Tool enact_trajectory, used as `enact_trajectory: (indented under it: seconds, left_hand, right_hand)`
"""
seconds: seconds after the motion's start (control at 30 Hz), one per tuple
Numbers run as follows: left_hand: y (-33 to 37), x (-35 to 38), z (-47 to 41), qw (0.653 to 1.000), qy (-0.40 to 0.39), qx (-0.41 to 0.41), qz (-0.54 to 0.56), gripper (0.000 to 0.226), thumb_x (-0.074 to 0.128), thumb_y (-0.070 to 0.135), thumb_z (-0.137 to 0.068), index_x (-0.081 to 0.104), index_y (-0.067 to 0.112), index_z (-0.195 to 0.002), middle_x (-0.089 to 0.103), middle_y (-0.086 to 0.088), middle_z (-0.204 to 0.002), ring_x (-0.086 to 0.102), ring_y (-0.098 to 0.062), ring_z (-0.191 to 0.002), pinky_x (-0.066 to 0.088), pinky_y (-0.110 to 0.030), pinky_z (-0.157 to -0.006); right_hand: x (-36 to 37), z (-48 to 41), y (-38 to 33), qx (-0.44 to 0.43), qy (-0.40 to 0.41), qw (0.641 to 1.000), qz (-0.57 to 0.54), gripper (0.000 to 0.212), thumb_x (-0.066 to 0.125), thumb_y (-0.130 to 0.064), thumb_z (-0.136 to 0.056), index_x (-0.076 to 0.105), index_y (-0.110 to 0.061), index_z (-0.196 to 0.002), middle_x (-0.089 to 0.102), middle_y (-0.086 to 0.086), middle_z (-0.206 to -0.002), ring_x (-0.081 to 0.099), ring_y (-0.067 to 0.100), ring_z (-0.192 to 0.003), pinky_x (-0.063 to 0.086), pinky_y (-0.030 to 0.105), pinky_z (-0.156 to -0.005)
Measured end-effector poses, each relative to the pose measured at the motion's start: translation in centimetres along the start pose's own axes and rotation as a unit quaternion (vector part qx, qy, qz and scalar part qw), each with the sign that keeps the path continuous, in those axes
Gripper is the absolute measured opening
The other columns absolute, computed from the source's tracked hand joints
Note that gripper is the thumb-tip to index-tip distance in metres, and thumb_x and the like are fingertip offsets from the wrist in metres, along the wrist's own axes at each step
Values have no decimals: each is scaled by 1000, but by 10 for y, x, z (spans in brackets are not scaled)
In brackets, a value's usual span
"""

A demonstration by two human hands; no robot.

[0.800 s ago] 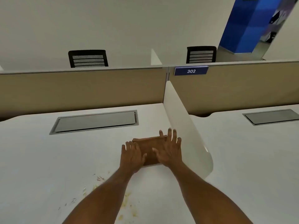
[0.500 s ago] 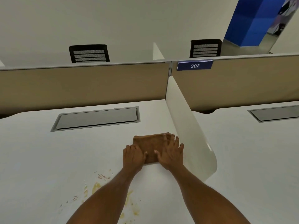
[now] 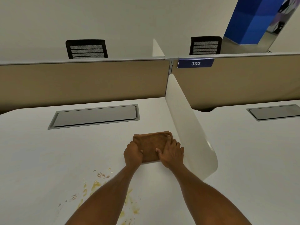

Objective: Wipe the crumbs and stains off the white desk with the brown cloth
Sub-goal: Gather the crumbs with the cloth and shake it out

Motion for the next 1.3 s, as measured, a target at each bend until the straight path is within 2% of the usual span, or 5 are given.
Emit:
enact_trajectory:
  seconds: [0.2, 0.53, 0.97, 1.17, 1.3]
  left_hand:
    - [-8, -1, -7, 992, -9, 8, 128, 20, 59, 1, -81, 61, 0, -101, 65, -20, -100, 62, -37, -91, 52, -47, -81]
    - [-5, -3, 2, 973, -50, 140, 175, 23, 40, 9, -95, 61, 13, -101, 59, -3, -97, 59, -15, -88, 53, -28, -78]
    - [-13, -3, -3, 965, -70, 158, 200, 27, 65, 7, -80, 49, 27, -88, 57, 14, -89, 57, -7, -80, 45, -12, -63]
    - [-22, -5, -11, 955, -128, 264, 28, 65, 85, 52, -47, 62, 30, -103, 69, 2, -109, 59, -20, -103, 49, -36, -88]
    - [-34, -5, -21, 952, -124, 268, -82, 77, 87, 39, -52, 59, 24, -122, 57, 2, -134, 31, -29, -137, 30, -43, -107]
  right_hand:
    - [-3, -4, -4, -10, 2, 1000, 26, 84, 48, -66, -82, 27, -16, -145, 47, 16, -133, 49, 33, -114, 44, 48, -90]
    - [-19, -15, -50, -256, -28, 966, 30, 84, 71, -36, -77, 22, -43, -146, 19, 22, -157, 19, 44, -141, 25, 58, -109]
    - [-28, -22, -71, -318, -18, 940, 117, 13, 61, -19, -87, 68, -10, -93, 50, 14, -139, 20, 38, -142, 31, 51, -106]
    - [-42, -24, -68, -311, 3, 945, 103, 10, 59, -10, -82, 69, -10, -82, 55, 12, -134, 28, 36, -138, 34, 49, -102]
    - [-57, -29, -64, -281, 45, 955, 78, 6, 64, -10, -81, 71, -10, -82, 60, 11, -128, 36, 35, -131, 46, 48, -90]
Point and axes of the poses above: each hand's wrist, its own z-axis away from the middle knuckle, its own x-axis out of the palm, y = z × x, the point moved 3 cm from there along -z, towards the middle knuckle
